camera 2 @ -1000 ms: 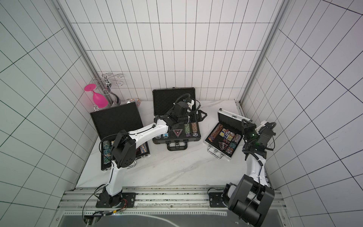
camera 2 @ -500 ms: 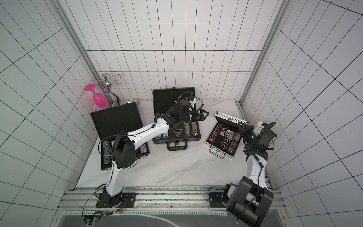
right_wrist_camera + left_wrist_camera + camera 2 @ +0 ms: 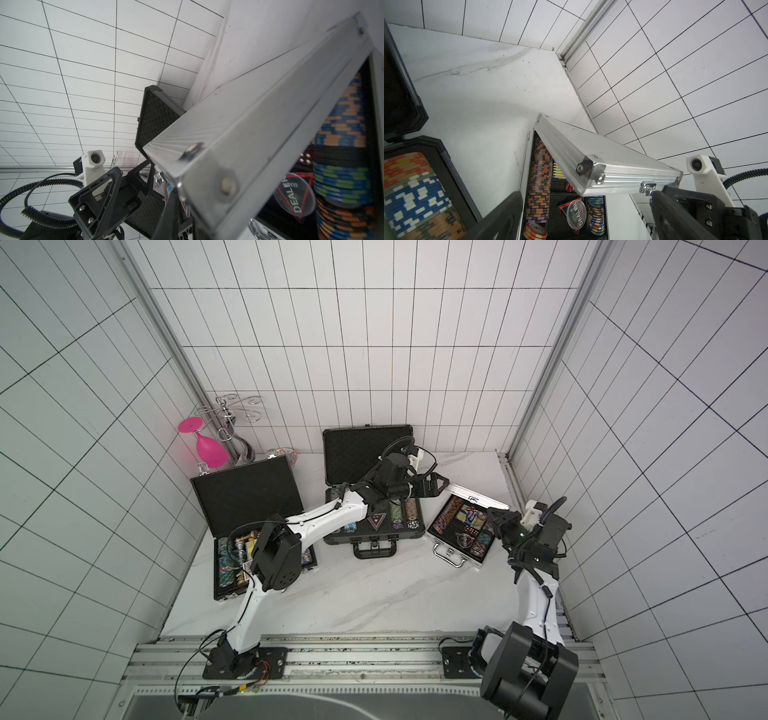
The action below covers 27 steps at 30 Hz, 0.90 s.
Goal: Close the poker set cases
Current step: Close the lid of the poker set case.
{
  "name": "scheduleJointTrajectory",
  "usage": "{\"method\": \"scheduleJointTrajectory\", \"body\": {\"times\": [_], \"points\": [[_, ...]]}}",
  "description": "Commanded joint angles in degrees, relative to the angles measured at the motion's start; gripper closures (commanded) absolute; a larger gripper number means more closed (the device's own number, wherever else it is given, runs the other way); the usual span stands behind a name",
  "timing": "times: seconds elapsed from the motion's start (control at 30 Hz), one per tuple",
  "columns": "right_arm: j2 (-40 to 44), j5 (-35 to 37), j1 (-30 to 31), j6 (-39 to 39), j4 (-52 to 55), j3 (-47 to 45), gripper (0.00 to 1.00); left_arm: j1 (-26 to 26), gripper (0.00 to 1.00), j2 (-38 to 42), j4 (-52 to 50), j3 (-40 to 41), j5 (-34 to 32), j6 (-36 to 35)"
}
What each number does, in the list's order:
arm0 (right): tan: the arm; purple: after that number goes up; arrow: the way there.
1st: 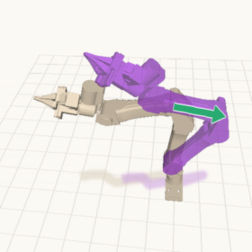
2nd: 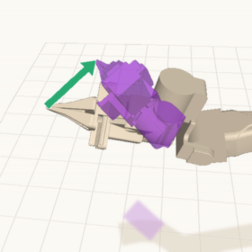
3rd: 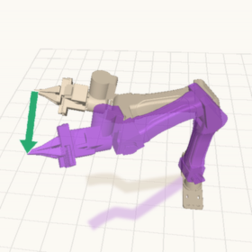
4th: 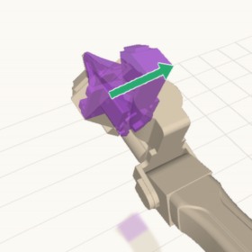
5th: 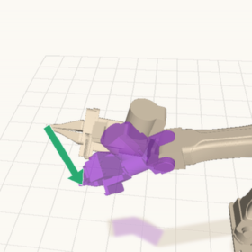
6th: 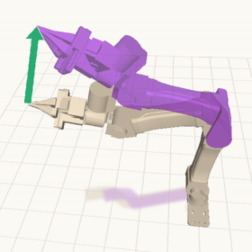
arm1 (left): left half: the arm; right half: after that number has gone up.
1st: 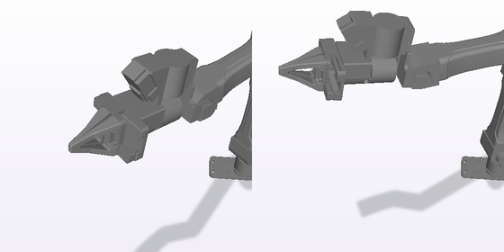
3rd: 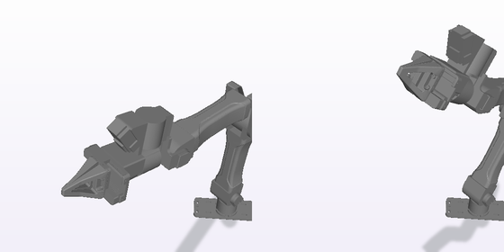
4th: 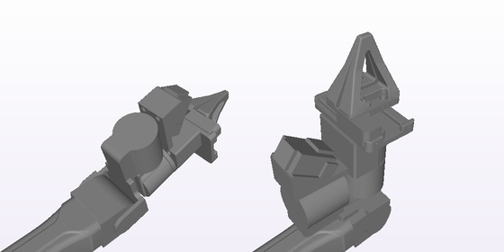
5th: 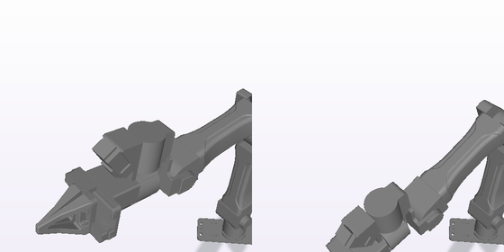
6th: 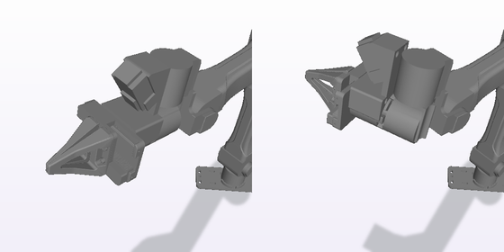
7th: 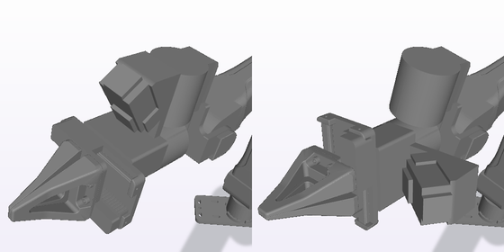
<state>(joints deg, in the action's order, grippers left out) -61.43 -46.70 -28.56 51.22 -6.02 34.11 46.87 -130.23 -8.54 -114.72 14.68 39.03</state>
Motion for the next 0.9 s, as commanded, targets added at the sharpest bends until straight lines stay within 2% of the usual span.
{"method": "scheduleJointTrajectory", "body": {"times": [0.0,0.23,0.4,0.53,0.87], "points": [[0.31,3.46,0.87,-3.85,6.02,-4.28,0.89,0.6,0.02,-2.68,2.79,-1.85,1.14,1.07],[2.7,5.39,1.49,-3.85,5.49,-7.68,0.81,0.78,0.03,-4.27,9.27,0.69,3.59,5.72],[3.47,6.15,1.49,-3.85,5.41,-9.29,0.69,1.53,0.02,-3.82,13.4,5.68,5.1,8.82],[3.6,6.6,1.49,-5.43,5.41,-10.74,0.62,2.17,0.02,-3.63,11.72,9.24,4.32,8.6],[3.6,8.0,1.49,-5.78,4.09,-13.84,0.6,2.88,0.07,-2.92,13.01,14.71,4.59,9.61]]}}
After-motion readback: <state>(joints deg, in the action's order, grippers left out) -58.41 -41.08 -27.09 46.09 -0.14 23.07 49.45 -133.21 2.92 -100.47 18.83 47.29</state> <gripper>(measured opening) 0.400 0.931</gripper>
